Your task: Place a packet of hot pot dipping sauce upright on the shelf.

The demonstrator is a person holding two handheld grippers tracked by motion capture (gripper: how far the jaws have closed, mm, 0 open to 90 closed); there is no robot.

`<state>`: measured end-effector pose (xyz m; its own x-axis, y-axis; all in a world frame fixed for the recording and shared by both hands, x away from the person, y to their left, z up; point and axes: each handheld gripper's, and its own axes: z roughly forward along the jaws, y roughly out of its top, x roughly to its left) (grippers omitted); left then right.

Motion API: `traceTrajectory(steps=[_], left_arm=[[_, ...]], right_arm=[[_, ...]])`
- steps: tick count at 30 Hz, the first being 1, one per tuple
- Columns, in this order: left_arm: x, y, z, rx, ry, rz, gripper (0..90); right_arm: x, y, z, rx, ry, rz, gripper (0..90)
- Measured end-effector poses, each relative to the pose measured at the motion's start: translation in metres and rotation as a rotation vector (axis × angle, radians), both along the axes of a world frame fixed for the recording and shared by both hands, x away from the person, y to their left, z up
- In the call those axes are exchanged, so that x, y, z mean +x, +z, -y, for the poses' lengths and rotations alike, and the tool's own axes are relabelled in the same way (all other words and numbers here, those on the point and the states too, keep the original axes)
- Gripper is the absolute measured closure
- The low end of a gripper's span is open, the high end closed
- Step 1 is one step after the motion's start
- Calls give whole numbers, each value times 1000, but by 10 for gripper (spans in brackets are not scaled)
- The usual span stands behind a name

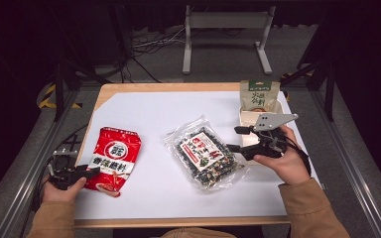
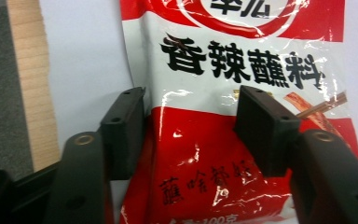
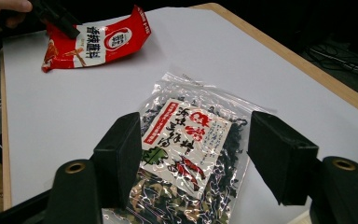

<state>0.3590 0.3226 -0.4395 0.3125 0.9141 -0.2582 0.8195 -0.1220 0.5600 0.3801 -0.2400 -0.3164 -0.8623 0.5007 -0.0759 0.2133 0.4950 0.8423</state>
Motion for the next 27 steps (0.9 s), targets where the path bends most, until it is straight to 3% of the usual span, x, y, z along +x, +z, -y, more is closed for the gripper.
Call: traceTrajectory(steps=[3,9,12,18,22,27], left_arm=[[0,1,2,9,-2,-1,487],[-1,8,12,78,-14,0,574],[-1,9,14,88,-8,0,636],[-3,12,13,77,-10,11,740],[-5,12,11,40,-2,36,783],[-11,19,16,18,-32,90,805]], right_arm=[[0,0,-1,-2,1,1,352],[-1,-1,-3,-5,10,2,350],[0,-2,-4,-10,12,1,350],[-1,-3,-5,-12,15,-3,349],[-1,-3,-7,-19,20,-2,349],[-2,-3,-8,-19,25,-1,349]])
